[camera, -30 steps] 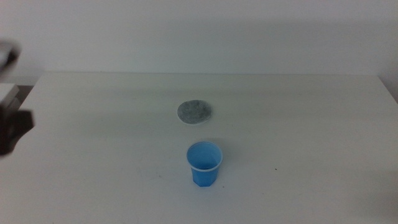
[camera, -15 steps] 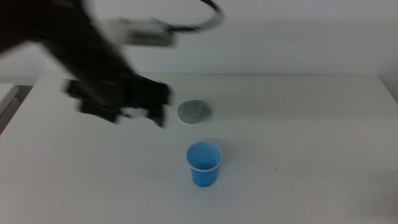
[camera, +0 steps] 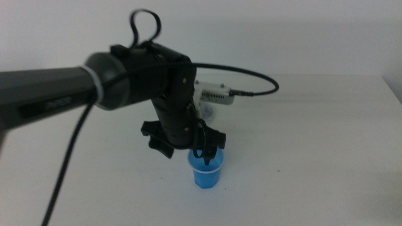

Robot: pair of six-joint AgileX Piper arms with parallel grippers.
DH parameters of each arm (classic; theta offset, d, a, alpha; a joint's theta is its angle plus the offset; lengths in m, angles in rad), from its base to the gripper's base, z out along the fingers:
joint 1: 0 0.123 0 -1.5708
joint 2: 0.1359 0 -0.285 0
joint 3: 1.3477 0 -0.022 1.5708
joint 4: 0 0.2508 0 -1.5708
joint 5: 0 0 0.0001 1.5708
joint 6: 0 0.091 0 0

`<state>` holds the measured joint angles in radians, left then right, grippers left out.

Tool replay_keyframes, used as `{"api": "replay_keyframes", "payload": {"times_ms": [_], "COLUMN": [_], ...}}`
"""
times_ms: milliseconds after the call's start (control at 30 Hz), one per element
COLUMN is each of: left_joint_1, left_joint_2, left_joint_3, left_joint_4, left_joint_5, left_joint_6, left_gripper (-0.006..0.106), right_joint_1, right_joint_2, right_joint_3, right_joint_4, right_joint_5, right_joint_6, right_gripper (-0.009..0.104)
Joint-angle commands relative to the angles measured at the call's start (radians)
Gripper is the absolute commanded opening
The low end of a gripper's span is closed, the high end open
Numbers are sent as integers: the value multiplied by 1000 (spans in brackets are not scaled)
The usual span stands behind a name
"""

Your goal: Place an empty cup on a cup mat.

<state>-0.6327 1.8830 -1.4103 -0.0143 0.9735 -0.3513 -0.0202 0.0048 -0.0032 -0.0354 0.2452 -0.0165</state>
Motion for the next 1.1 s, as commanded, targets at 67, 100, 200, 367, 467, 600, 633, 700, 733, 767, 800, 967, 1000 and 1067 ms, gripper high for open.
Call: {"api": "replay_keyframes", "payload": {"times_ms": [67, 100, 200, 367, 467, 600, 633, 700, 733, 767, 800, 967, 1000, 1067], "left_joint_1": [-5, -5, -5, 7, 32, 99, 118, 163, 180, 193, 205, 241, 244, 246], "left_joint_2": [43, 45, 50, 43, 48, 97, 118, 179, 214, 240, 275, 410, 434, 470], "left_joint_3": [-8, -8, -8, -40, -150, -347, -401, -510, -564, -605, -652, -813, -836, -869], "left_joint_4": [-11, -20, -21, -12, -8, 14, 14, -3, -9, -9, -9, -46, -55, -67], "left_joint_5": [-36, -43, -43, -16, 66, 152, 162, 197, 222, 239, 248, 248, 248, 248], "left_joint_6": [-9, -9, -15, -9, 13, 50, 62, 73, 76, 82, 89, 104, 109, 115], "left_gripper": [60, 48, 8, -2, -2, -2, -2, -2, -2, -2, -2, -2, -2, -2], "right_joint_1": [2, 2, 2, 2, 2, 2, 2, 2, 2, 2, 2, 2, 2, 2], "right_joint_2": [-5, -5, -5, -5, -5, -5, -5, -5, -5, -5, -5, -5, -5, -5], "right_joint_3": [3, 3, 3, 3, 3, 3, 3, 3, 3, 3, 3, 3, 3, 3], "right_joint_4": [-3, -3, -3, -3, -3, -3, -3, -3, -3, -3, -3, -3, -3, -3], "right_joint_5": [-7, -7, -7, -7, -7, -7, -7, -7, -7, -7, -7, -7, -7, -7], "right_joint_6": [-4, -4, -4, -4, -4, -4, -4, -4, -4, -4, -4, -4, -4, -4], "right_gripper": [93, 93, 93, 93, 93, 93, 93, 93, 93, 93, 93, 93, 93, 93]}}
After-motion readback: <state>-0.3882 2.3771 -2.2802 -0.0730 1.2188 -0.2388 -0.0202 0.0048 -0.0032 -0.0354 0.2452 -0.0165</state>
